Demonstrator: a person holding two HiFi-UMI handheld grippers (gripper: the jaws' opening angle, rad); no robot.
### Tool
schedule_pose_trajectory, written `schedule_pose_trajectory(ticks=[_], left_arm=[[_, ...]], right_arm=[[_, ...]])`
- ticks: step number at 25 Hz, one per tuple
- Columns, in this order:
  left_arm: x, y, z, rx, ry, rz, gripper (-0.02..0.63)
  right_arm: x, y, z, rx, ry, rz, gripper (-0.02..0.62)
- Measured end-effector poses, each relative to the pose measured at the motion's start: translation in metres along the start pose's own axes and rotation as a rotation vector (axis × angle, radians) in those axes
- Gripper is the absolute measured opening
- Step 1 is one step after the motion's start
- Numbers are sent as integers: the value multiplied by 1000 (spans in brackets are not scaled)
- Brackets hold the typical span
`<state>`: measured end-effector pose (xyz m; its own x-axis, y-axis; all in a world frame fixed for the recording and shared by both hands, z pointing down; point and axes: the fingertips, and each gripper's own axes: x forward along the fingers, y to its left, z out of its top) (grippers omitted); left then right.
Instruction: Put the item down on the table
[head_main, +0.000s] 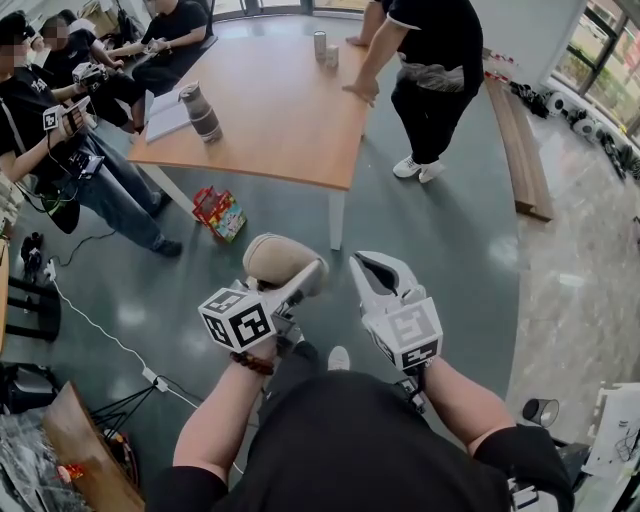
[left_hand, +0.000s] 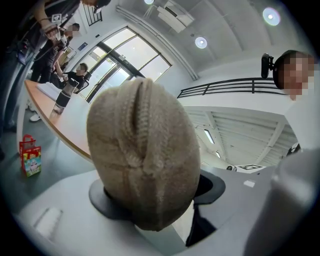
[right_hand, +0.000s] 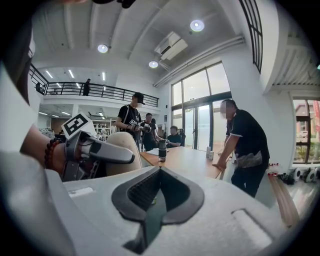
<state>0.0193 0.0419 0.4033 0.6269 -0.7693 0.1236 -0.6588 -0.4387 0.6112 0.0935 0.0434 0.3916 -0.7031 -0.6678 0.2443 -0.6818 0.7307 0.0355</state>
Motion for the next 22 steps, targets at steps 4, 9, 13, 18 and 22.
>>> schedule_pose_trajectory(ticks=[4,9,13,18,22], left_arm=[[6,11,5,-7,2,-2,328],[19,31,21,-20,2,-9,328],[30,48,34,-27,12,-24,328],[40,76,52,-41,23,-38,328],[47,101,70,-57,31,-49,328]], right_arm=[[11,-5,3,-1,-7,-4,-9],[35,-16,10,-9,-7,-15,-8],[56,-26,11,7,10,-37,-9],[86,-31,18,-6,6,-46,-9],[111,-36,23,-2,12,-61,-8]])
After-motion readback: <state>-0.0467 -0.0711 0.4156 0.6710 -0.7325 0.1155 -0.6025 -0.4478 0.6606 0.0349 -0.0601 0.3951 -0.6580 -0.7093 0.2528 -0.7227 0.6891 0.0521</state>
